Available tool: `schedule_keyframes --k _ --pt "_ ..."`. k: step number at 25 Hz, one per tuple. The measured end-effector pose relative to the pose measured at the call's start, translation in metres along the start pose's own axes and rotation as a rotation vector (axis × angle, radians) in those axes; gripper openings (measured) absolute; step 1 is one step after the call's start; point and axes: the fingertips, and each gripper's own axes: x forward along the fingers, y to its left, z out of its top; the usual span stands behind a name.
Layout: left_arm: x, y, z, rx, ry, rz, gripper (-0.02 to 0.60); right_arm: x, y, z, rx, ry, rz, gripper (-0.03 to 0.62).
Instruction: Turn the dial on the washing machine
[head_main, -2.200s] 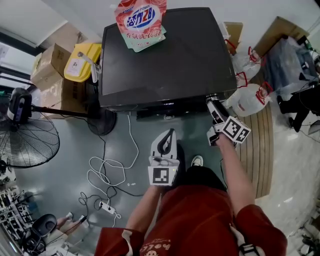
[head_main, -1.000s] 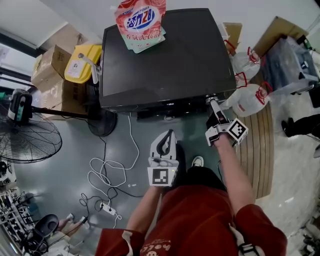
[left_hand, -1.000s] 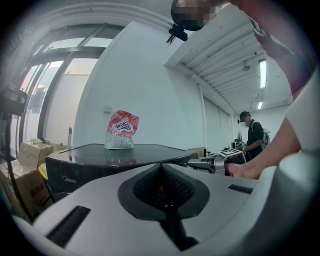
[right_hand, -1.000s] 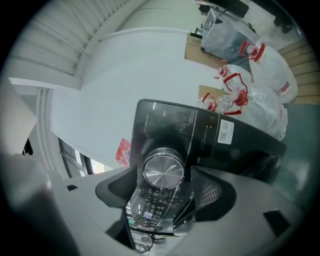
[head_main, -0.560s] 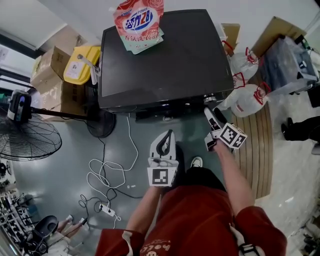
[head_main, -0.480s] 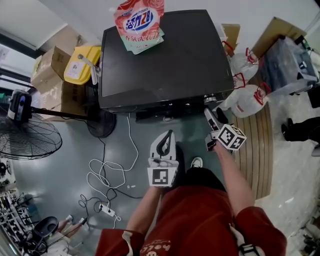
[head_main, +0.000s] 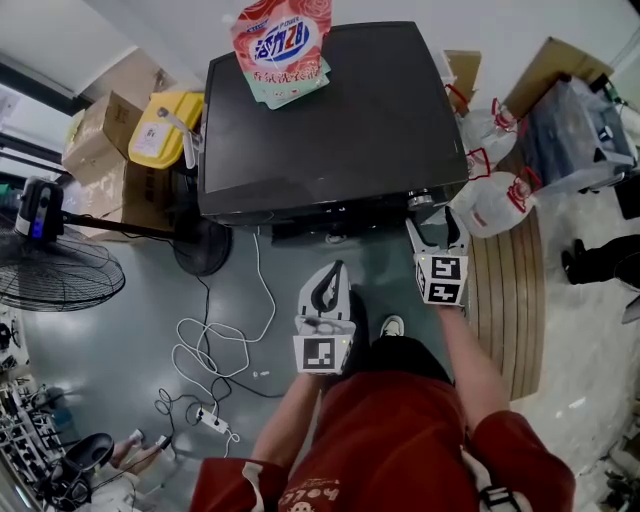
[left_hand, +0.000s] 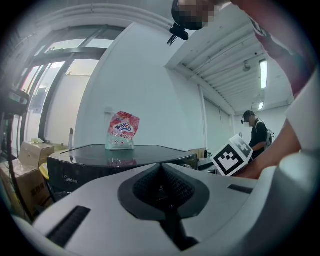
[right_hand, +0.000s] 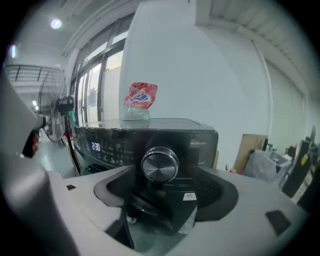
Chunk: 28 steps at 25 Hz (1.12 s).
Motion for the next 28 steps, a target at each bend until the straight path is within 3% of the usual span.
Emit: schedule_keyframes --k 7,14,18,28 --pt "0.003 0.0 0.002 -0.011 -0.005 -0.001 0.009 0.008 0.011 0.008 -0.352 0.053 -0.054 0.351" --pt "0.002 0.002 -0.001 -0.014 0.007 0.005 0.009 0.019 0.016 0.008 -0.583 0.101 -0.119 0.333" --pt "0.0 0.003 -0.002 0.001 0.01 0.006 0.009 0.021 0.016 0.01 -0.615 0.104 -0.15 0.278" --pt "-0.001 0.004 -0.001 -0.007 0.0 0.011 0.009 0.021 0.015 0.011 -0.577 0.1 -0.153 0.265"
